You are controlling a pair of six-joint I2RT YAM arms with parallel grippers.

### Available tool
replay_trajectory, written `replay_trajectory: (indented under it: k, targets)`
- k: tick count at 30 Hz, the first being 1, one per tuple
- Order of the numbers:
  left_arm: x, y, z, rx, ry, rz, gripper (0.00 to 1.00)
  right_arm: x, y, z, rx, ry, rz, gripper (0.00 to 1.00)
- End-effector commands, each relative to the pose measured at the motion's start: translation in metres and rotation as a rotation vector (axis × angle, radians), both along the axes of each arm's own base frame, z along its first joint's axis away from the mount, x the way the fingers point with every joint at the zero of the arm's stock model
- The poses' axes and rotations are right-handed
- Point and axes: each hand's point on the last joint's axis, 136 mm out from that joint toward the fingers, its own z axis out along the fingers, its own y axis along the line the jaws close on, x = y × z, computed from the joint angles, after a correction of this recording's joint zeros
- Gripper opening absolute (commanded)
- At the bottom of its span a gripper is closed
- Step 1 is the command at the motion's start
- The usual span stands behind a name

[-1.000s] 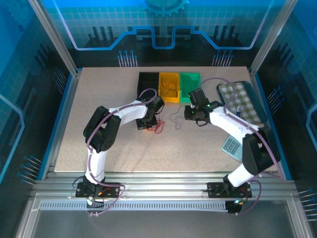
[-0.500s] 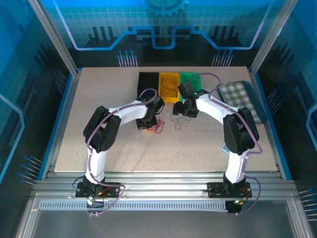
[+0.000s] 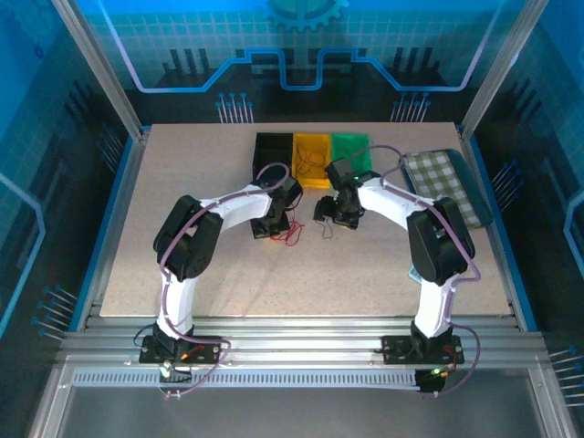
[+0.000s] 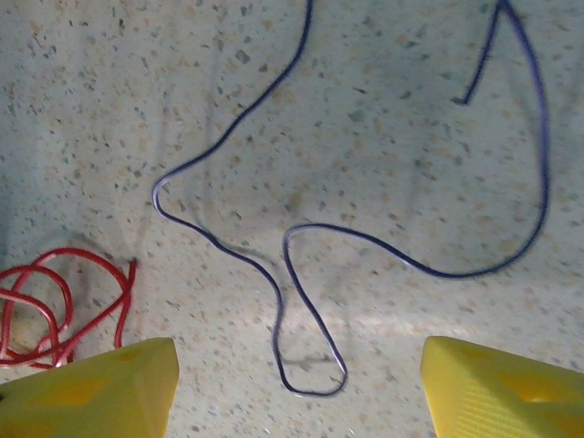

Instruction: Untangle the cables

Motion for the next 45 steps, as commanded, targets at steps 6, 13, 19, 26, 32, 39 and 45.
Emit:
replay_trajectory:
  k: [6,13,19,26,32,39,45]
  targets:
    - [-0.009,0.007,-0.007,0.016,0.041,0.012,0.00,0.032,0.020,-0.008,0.028,0.011,-0.051,0.74]
    - [-0.009,0.007,-0.007,0.018,0.040,0.010,0.00,0.046,0.013,-0.017,-0.134,0.015,-0.047,0.73]
    - [-0.008,0.008,-0.005,0.021,0.034,0.012,0.00,0.040,0.008,-0.033,-0.298,0.031,0.006,0.67]
    - [-0.010,0.010,-0.005,0.029,0.033,0.014,0.00,0.033,-0.003,-0.021,-0.311,-0.035,0.005,0.63]
    - [-0.009,0.009,-0.005,0.025,0.035,0.015,0.00,0.027,-0.014,-0.011,-0.342,-0.062,0.054,0.57]
    - [-0.008,0.006,-0.007,0.020,0.042,0.015,0.00,0.025,-0.025,-0.012,-0.365,-0.104,0.097,0.16]
    - [-0.008,0.007,-0.007,0.021,0.042,0.016,0.00,0.035,-0.019,0.006,-0.344,-0.188,0.186,0.00]
